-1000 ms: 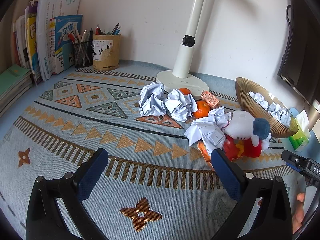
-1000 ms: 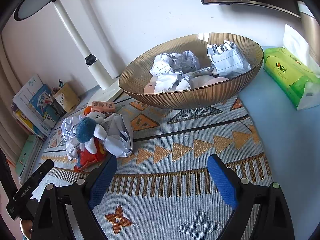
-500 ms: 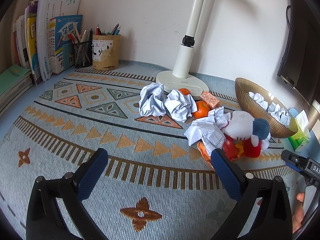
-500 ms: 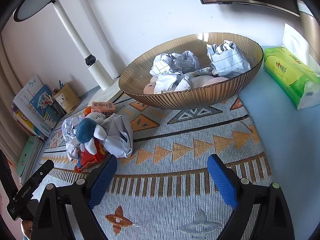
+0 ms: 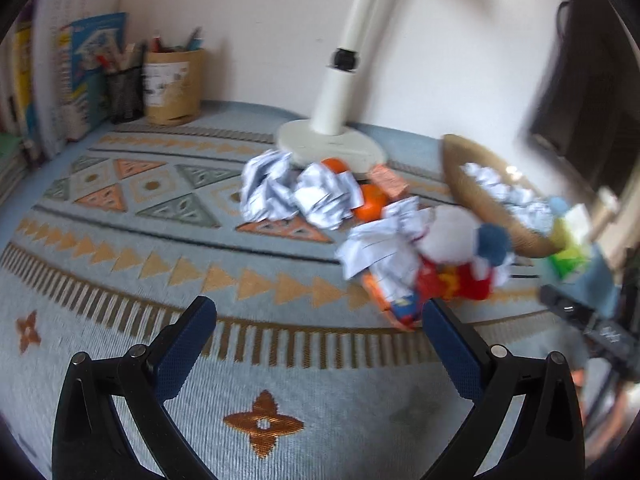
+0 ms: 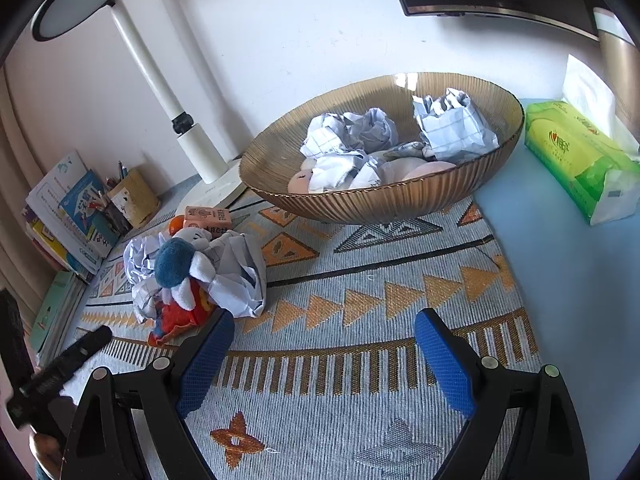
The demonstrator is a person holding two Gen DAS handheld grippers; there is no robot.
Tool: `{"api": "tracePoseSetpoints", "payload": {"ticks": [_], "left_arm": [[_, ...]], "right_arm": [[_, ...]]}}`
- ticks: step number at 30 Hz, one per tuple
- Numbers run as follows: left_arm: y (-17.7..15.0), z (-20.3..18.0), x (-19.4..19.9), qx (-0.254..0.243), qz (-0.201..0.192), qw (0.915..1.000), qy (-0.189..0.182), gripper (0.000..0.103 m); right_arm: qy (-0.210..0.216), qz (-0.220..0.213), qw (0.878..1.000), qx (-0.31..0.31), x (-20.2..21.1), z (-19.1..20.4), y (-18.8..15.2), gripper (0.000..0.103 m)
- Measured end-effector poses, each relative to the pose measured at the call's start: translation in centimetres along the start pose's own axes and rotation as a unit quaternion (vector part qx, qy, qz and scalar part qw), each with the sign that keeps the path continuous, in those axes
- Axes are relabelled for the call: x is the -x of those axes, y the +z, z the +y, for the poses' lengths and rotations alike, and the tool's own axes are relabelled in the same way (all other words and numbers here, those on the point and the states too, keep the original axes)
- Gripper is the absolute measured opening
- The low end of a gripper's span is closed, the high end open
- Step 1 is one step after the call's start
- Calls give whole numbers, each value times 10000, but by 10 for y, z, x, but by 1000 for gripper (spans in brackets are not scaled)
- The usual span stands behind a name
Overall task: Organize objects
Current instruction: 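Grasp lined paper with the left gripper while the right grasps the blue-headed plush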
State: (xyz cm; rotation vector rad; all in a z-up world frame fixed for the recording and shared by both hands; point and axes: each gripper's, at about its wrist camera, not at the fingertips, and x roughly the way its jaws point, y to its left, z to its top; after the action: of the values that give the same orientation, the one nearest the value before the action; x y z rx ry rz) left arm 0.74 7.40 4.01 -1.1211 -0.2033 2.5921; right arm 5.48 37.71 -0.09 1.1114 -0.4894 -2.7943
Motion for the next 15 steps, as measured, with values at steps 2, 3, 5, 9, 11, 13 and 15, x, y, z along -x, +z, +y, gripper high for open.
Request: {"api": "tracePoseSetpoints", "payload": {"ticks": [2,3,5,9,11,13,15], "left_arm": [[10,-1,-7,-98,369,9980,-507,102],[14,-1,-10,-99,444,9966,-687,102],[21,-6,-18,-285,480,9949,-834,102],[34,-17,-47,-712,632,9916,-878,101],[39,-15,-61,-577,735,9896,-1096,94],[42,-12,-71,-399,825,9871,-1315,90],[41,-13,-77,-380,839,9864,-1361,86]], "right_arm": [[45,44,9998,182,1,8,1,91],[148,129,9995,235,1,13,2,91],[392,257,9986,225,2,20,6,91],[716,270,9954,574,7,56,27,91],[559,222,9939,929,6,74,34,91],[391,213,9896,1366,-2,94,39,91],[337,317,9848,1673,-17,110,41,88]]}}
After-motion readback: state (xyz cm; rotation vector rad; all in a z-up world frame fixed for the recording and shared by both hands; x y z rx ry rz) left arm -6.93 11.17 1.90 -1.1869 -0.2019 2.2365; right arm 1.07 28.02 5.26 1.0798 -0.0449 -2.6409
